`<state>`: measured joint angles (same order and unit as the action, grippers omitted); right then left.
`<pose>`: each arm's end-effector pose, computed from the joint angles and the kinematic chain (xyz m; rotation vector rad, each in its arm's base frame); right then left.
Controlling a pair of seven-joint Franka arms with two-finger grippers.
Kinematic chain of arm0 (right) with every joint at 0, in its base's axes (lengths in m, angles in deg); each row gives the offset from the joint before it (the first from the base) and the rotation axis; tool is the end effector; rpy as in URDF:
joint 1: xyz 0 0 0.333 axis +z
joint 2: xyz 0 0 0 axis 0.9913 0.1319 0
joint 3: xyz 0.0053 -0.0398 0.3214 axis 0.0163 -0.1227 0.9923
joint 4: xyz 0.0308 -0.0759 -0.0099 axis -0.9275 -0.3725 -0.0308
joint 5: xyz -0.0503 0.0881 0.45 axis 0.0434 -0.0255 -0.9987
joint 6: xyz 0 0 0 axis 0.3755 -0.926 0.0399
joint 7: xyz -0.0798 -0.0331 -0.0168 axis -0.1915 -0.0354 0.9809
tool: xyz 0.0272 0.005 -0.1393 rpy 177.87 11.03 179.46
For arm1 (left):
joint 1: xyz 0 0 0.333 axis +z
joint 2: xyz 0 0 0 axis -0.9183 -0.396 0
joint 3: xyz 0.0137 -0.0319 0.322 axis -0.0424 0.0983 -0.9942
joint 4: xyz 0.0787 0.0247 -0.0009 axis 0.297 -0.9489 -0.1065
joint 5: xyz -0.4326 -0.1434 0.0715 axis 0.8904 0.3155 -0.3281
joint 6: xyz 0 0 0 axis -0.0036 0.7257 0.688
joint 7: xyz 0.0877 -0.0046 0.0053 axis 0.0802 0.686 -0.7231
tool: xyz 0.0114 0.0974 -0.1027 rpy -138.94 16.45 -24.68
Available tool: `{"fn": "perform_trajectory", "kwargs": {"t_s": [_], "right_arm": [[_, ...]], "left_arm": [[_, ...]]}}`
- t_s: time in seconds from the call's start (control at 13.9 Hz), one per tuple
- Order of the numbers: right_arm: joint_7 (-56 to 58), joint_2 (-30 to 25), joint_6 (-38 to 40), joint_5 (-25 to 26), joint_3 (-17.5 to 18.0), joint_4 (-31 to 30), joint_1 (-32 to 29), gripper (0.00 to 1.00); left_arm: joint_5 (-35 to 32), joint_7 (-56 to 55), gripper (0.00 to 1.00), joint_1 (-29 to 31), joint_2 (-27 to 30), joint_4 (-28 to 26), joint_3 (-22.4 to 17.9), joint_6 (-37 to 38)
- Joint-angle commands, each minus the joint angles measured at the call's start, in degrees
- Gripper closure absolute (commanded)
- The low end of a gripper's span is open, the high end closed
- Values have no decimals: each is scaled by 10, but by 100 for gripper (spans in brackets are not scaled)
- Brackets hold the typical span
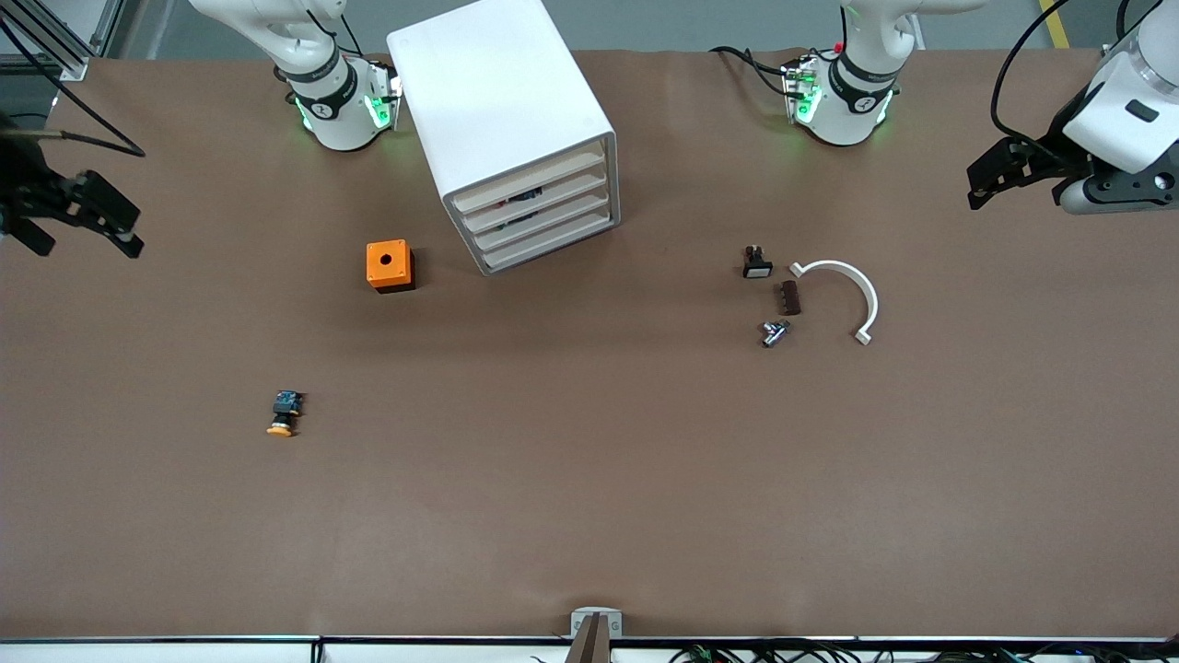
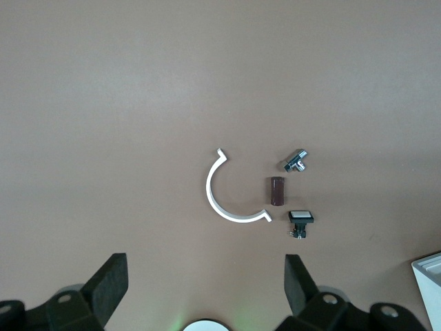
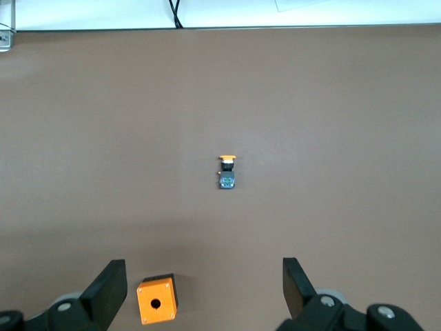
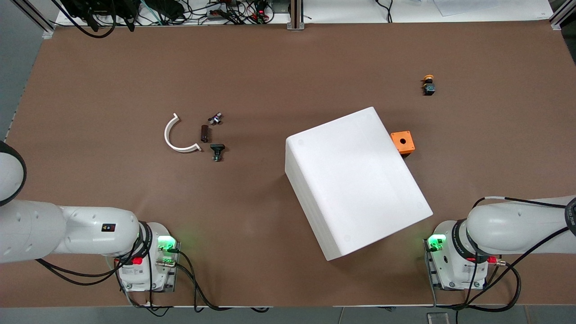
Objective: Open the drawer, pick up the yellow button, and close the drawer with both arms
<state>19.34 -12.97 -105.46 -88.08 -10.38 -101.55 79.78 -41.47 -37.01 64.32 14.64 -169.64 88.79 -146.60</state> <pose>0.6077 0.0130 0.6483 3.1007 -0.0498 0.2648 0.5674 -0.0701 0.6052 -3.1051 -0.0214 0.0344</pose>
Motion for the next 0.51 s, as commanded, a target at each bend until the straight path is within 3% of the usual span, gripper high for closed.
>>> {"fn": "perform_trajectory", "kwargs": {"t_s": [0.0,0.43], "right_arm": [[-23,19,39,2,3,41,0,0],[-22,18,49,2,3,38,1,0]], "left_arm": [[-11,13,0,-2,-3,19,-4,3],[-10,11,0,-2,-11,26,-4,7]]}}
